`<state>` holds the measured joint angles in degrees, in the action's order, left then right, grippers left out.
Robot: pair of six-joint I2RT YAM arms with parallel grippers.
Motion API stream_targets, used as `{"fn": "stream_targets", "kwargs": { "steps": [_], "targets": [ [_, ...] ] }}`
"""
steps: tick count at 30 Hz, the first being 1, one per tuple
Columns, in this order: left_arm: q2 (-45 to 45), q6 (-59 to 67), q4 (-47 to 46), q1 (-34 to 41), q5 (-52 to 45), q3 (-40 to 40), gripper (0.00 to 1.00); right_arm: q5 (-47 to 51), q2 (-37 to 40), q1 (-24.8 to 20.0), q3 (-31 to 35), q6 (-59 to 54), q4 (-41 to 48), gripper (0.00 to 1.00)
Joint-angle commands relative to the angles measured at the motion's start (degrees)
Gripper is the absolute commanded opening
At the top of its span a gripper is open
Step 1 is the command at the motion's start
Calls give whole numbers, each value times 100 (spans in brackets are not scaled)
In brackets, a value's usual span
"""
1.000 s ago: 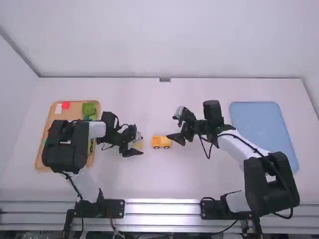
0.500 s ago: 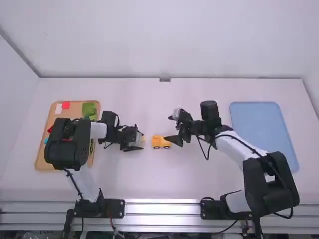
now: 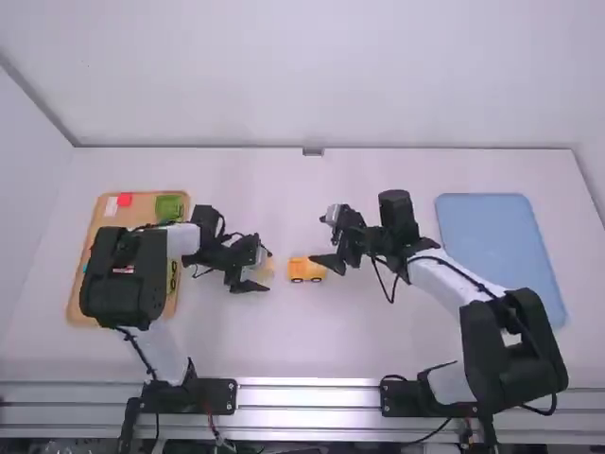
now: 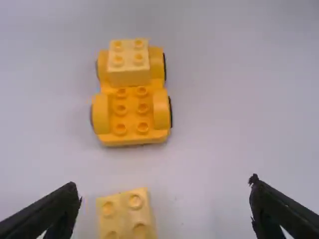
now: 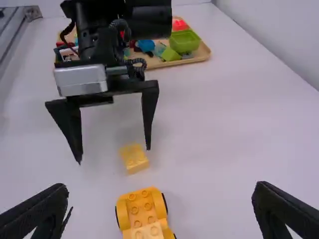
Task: Assemble lego blocks to make yellow taxi
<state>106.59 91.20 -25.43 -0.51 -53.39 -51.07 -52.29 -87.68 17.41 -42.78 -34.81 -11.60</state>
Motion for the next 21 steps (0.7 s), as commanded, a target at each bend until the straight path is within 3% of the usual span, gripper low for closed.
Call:
{"fn": "stream_targets", "kwargs": {
  "steps": [1,5,13,19,21],
  "targets": [
    [-114,-114,44,9,210,15,89,-35,153,-24,39,26,4,98],
    [-83,-1137,1008,9,634,391,88,17,153,-17,39,24,0,98],
    [-83,-2291,3189,11,479,1377,88,197,153,-22,39,26,0,98],
    [-83,-2900,4229,9,479,1825,73,173,153,-15,39,26,2,98],
    [-83,-2896,4288,11,479,1895,62,173,153,-15,39,37,4,98]
  ]
}}
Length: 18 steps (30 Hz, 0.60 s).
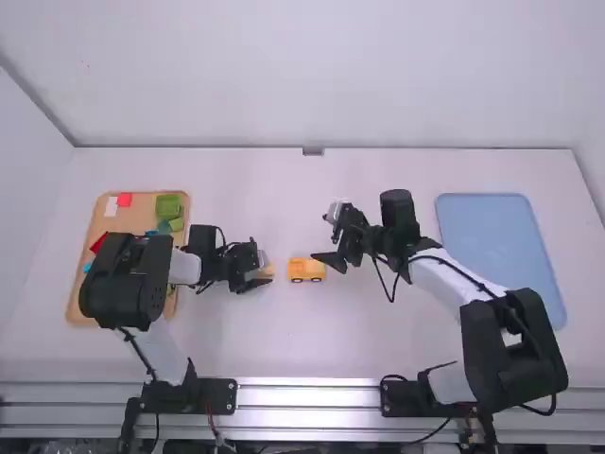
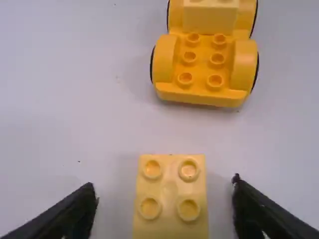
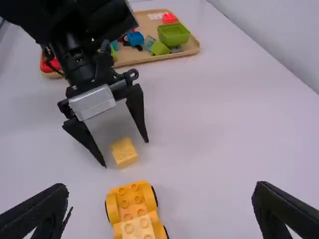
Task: Assemble lego blocks to make yellow taxi
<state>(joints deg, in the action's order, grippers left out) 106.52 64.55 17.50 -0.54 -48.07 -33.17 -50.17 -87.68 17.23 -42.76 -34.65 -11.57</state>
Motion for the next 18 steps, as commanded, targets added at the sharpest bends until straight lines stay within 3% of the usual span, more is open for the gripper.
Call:
{"fn": "stream_targets", "kwargs": {
  "steps": [1,8,13,18],
  "targets": [
    [-76,-216,-15,13,-52,111,57,-44,153,2,37,48,2,98],
    [-76,-216,85,13,-44,133,33,52,153,2,37,184,-2,98],
    [-79,-216,168,17,-59,131,29,378,153,-4,37,162,-2,98],
    [-398,-219,136,17,-669,120,25,378,153,-2,39,50,186,98]
  ]
}}
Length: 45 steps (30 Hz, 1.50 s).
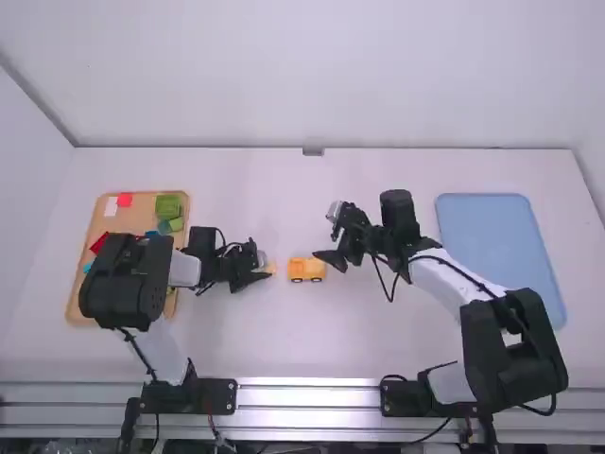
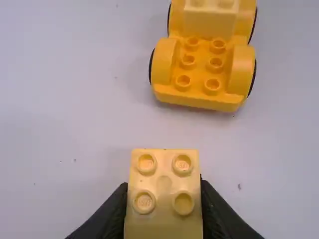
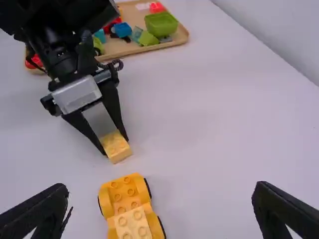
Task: Assemble lego blocks to make yellow taxi
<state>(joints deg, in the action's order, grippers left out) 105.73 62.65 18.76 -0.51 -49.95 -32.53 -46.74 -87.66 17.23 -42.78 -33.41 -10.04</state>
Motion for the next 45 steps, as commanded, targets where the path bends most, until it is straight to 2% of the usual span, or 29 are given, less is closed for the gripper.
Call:
{"fn": "stream_targets", "kwargs": {
  "steps": [1,5,7,17,21,30,36,42,45],
  "targets": [
    [-450,-28,-15,15,-662,59,24,57,151,9,42,-275,162,98],
    [-944,-33,-164,11,-1296,59,23,-15,59,-81,46,-1403,901,98],
    [-1023,-31,-179,44,-1414,57,23,-210,-120,-118,50,-1545,901,98],
    [-1014,-442,-225,575,-1058,-127,20,-1399,-2175,83,48,-2225,-949,98],
    [-1014,-780,-310,874,-549,-238,19,-1462,-2472,66,50,-2061,-1211,98],
    [-688,-785,-533,1322,-142,-581,17,-1228,-3056,81,48,-2044,-1639,98],
    [-328,-776,-745,1329,-153,-822,18,-1497,-3530,85,39,-2041,-2302,98],
    [-85,-758,-800,1329,-101,-979,18,-1480,-3683,83,39,-2041,-2472,100],
    [15,-754,-929,1335,55,-1032,17,-1478,-3683,76,28,-2041,-2468,95]
  ]
}}
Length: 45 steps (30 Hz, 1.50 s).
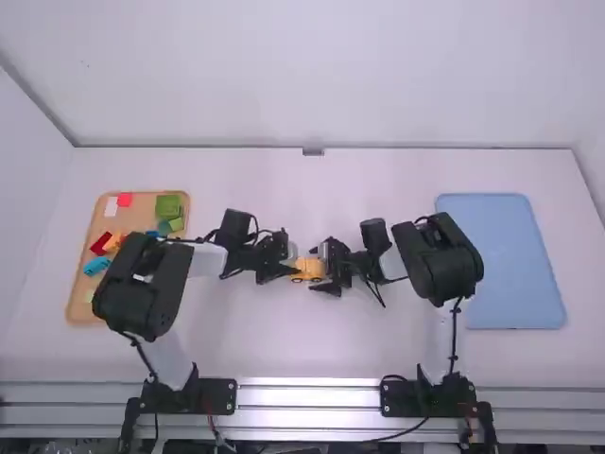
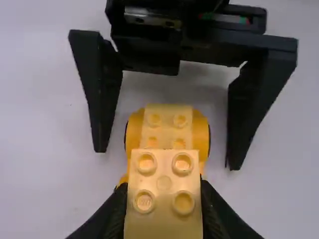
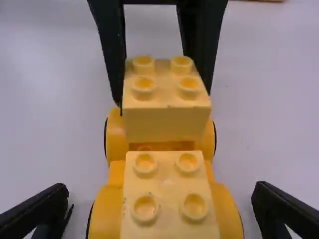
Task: Assemble lego blocks to make yellow taxi
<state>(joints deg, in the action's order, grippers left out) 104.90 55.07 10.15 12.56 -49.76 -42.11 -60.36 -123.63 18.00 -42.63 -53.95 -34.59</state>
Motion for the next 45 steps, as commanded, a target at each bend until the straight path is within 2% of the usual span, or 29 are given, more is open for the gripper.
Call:
{"fn": "stream_targets", "kwargs": {
  "steps": [1,8,17,18,21,22,24,33,41,45],
  "targets": [
    [109,4,-70,22,33,-76,17,-116,-83,0,11,11,-15,94],
    [140,343,-76,42,-37,-59,16,197,-83,160,-234,11,420,75],
    [140,352,-140,42,-9,-59,19,208,-85,214,-310,7,509,59],
    [140,350,-162,42,-11,-59,20,208,-85,214,-310,9,507,52],
    [140,588,-264,74,-31,-59,20,160,-83,243,-308,-13,509,43],
    [140,684,-313,74,-28,-61,19,170,-85,240,-310,-11,507,36],
    [140,688,-389,101,-11,-85,19,142,-85,232,-310,-11,514,30],
    [140,697,-979,138,-28,-319,21,33,-85,229,-304,-52,551,30],
    [140,697,-964,138,-7,-326,23,20,-83,315,-304,-57,562,30],
    [140,691,-804,133,-9,-328,21,37,-85,422,-304,-426,717,29]
  ]
}}
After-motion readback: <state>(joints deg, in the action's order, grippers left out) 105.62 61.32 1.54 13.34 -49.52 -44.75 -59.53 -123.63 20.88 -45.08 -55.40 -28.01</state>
